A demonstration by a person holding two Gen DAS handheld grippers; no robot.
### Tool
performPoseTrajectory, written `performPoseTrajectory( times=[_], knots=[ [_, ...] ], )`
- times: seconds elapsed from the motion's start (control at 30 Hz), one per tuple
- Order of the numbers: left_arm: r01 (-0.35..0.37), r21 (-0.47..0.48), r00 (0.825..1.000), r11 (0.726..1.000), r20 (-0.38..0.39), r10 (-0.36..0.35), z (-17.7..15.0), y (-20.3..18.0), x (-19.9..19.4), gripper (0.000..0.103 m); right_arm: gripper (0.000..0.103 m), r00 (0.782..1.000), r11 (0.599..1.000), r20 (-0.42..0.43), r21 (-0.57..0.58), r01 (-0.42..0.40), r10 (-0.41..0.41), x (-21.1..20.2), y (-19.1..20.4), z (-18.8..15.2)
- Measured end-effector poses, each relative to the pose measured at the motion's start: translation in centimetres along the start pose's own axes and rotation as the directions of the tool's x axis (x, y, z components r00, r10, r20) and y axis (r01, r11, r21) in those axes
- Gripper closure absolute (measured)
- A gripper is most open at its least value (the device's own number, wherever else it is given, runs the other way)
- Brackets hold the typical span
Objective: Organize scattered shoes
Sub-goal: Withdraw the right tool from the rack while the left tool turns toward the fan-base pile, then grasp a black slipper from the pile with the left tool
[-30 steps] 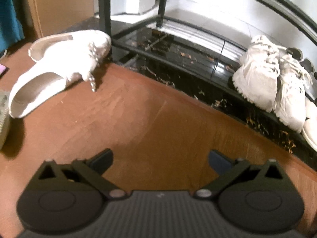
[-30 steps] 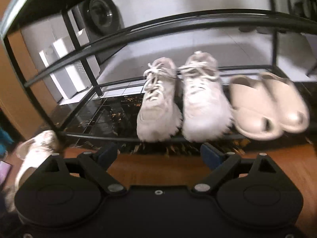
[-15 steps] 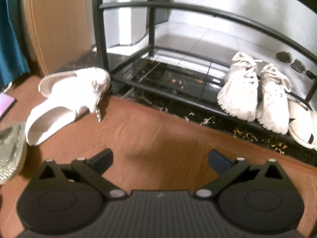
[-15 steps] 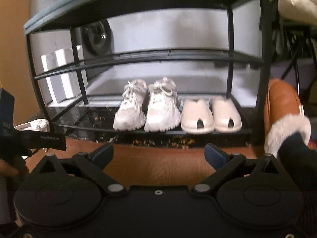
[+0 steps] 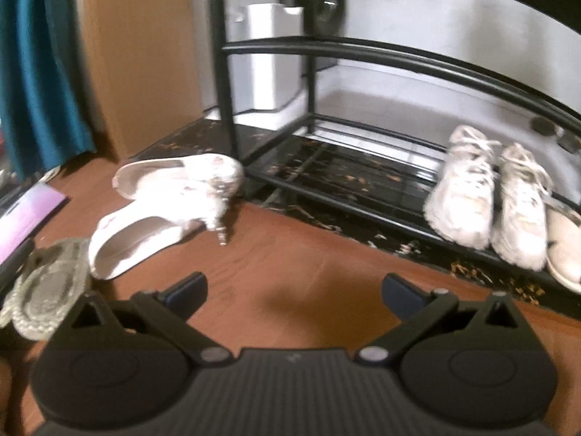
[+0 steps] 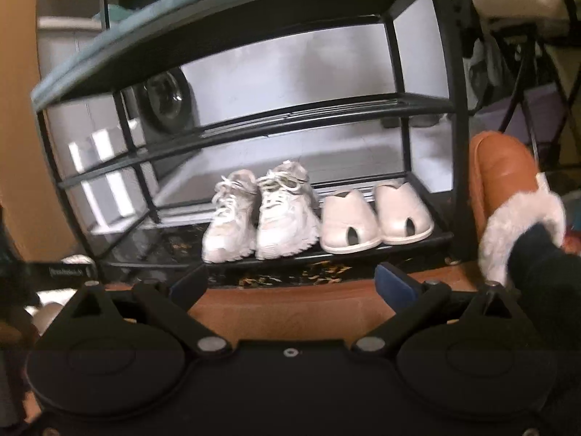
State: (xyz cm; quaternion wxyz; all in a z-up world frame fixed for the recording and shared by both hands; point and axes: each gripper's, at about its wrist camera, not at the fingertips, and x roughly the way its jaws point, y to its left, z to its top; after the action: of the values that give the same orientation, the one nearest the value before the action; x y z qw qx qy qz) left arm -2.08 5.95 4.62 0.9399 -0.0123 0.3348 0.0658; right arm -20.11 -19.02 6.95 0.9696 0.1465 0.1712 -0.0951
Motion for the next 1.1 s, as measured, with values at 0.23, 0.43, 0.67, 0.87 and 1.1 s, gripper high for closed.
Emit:
performPoseTrajectory(
  times=[0.23, 0.43, 0.67, 0.87, 1.1],
  knots=[
    [-0.15, -0.074, 0.974, 0.986, 0.161, 0.16, 1.5, 2.3, -2.0, 0.001, 0.003, 0.992, 0.992, 0.053, 0.055, -0.115, 0.112, -0.5, -0.4, -0.1],
    [-0.261, -0.117, 0.923, 0.958, 0.261, 0.283, 4.9, 8.6, -2.7, 0.001, 0.003, 0.984, 0.979, 0.05, 0.107, -0.175, 0.17, -1.5, 0.3, 0.0],
    [-0.321, -0.395, 0.929, 0.861, 0.049, 0.368, 2.7, 21.4, -4.8, 0.001, 0.003, 0.909, 0.887, 0.092, 0.197, -0.417, 0.406, -4.6, 7.3, 3.3],
    [-0.395, -0.419, 0.907, 0.817, -0.036, 0.42, -3.8, 27.9, -7.9, 0.001, 0.003, 0.774, 0.757, 0.03, 0.188, -0.626, 0.633, -6.2, 14.4, 4.3],
    [-0.535, -0.343, 0.832, 0.772, -0.058, 0.551, -6.3, 32.4, -12.2, 0.001, 0.003, 0.748, 0.751, -0.086, 0.156, -0.642, 0.658, -6.1, 17.4, 2.1]
  ],
)
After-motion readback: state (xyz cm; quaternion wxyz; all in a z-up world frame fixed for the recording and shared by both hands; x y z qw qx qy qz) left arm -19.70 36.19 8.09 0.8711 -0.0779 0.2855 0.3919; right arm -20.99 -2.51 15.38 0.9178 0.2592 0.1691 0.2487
